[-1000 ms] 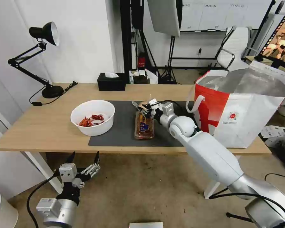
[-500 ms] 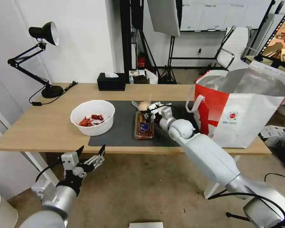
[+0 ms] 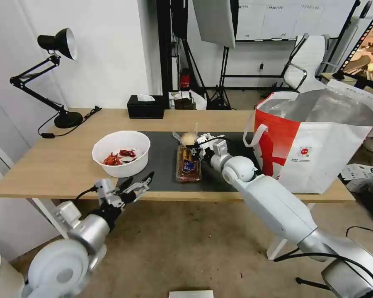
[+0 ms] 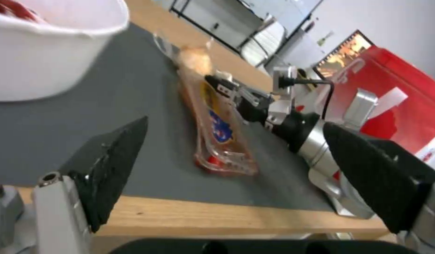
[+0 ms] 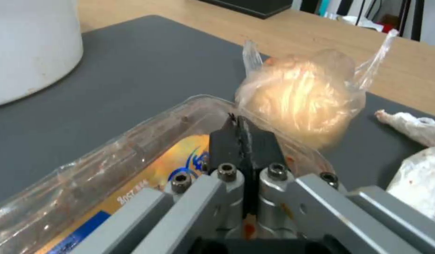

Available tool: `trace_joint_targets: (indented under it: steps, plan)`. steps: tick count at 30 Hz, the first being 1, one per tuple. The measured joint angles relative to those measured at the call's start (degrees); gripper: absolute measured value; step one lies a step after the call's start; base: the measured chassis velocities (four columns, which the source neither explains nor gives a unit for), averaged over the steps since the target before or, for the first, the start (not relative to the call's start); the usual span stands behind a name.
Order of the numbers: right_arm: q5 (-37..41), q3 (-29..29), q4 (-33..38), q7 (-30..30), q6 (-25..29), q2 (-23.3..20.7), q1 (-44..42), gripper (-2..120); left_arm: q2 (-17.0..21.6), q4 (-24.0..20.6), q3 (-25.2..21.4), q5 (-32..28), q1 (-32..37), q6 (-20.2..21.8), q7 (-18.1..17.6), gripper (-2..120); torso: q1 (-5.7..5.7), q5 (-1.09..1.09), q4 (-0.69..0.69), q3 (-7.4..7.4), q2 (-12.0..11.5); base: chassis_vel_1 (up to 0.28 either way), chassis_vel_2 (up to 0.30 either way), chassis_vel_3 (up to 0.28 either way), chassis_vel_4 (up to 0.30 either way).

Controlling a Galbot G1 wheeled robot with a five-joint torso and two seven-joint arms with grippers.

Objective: Pick up the trash from the table and place it into the takeout bag.

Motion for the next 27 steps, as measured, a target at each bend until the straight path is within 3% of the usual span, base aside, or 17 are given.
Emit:
trace_joint_targets:
  steps: [2, 7, 15, 19, 27]
  plan:
    - [0.05, 0.27, 0.11, 0.3, -0.03, -0.07, -0.34, 0, -0.2, 3.31, 4.32, -1.17, -5.44, 0.01, 0.17, 100, 0.0, 0.0, 0.0, 0.0, 0.0, 0.0, 0.0, 0.0, 0.0]
    - [0.44, 0.67, 0.45, 0.62, -0.03, -0.31, -0.9, 0, -1.28, 7.52, 8.74, -2.02, -10.56, 0.0, 0.07, 100, 0.0, 0.0, 0.0, 0.0, 0.0, 0.0, 0.0, 0.0, 0.0]
    - [1.16, 0.96, 1.26, 0.75, -0.03, -0.55, -1.27, 0, -3.19, 12.23, 12.49, -5.15, -15.92, -0.19, -0.05, 100, 0.0, 0.0, 0.0, 0.0, 0.0, 0.0, 0.0, 0.0, 0.0]
    - [1.37, 1.05, 1.41, 1.0, -0.03, -0.56, -1.42, 0, -4.25, 15.33, 14.77, -9.62, -20.21, 0.05, -0.06, 100, 0.0, 0.0, 0.0, 0.0, 0.0, 0.0, 0.0, 0.0, 0.0]
    - [1.39, 0.73, 1.4, 1.21, -0.09, -0.38, -1.64, 0, -5.84, 20.45, 18.79, -14.17, -26.91, 5.12, -1.16, 100, 0.0, 0.01, -0.01, 0.0, 0.0, 0.0, 0.0, 0.0, 0.0]
